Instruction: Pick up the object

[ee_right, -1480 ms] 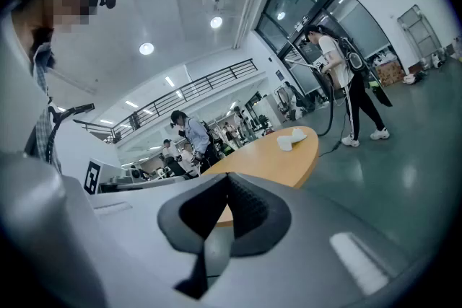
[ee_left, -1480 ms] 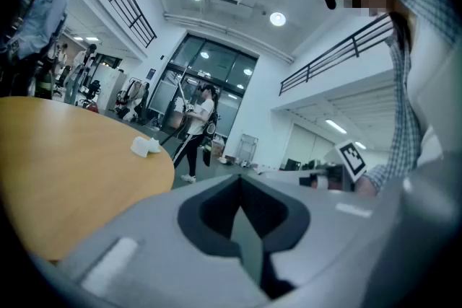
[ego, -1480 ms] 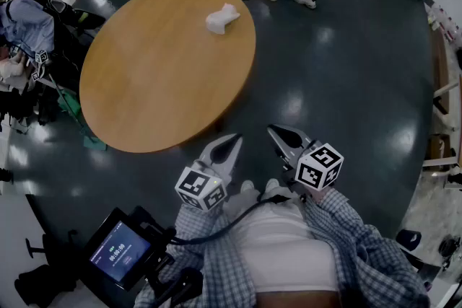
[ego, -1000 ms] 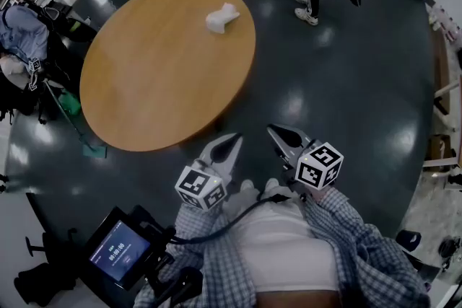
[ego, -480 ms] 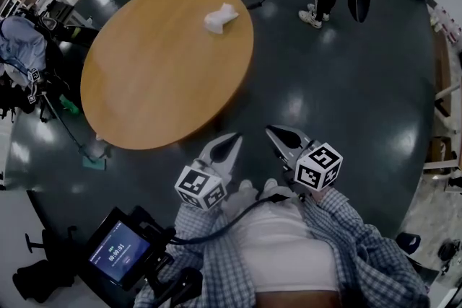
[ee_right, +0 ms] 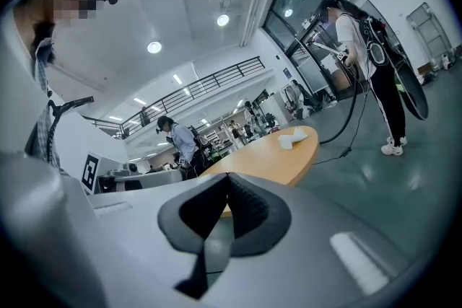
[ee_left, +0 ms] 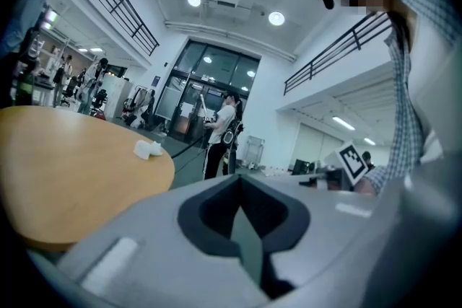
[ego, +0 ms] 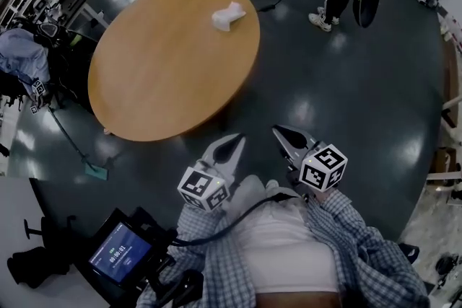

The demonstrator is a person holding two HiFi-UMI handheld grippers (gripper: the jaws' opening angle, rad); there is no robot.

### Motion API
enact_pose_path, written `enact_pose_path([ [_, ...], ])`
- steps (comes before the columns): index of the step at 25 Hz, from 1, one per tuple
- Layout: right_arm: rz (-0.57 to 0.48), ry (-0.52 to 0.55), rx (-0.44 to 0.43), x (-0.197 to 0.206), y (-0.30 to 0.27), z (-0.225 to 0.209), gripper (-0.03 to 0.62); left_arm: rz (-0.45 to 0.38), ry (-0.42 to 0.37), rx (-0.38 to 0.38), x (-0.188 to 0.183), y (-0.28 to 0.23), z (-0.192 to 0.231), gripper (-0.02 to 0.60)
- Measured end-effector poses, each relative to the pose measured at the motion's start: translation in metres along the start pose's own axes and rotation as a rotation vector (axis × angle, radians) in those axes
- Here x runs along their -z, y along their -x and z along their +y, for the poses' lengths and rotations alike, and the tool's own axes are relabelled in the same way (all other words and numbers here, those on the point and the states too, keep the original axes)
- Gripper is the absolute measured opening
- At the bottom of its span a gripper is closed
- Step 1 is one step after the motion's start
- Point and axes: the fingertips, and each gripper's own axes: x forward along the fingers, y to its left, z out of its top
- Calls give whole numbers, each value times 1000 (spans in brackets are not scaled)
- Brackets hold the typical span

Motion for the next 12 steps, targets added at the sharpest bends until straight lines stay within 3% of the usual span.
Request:
enact_pose_path([
  [12, 32, -13, 1, 0, -4, -11, 4, -11, 13, -30, -7, -1, 2, -2],
])
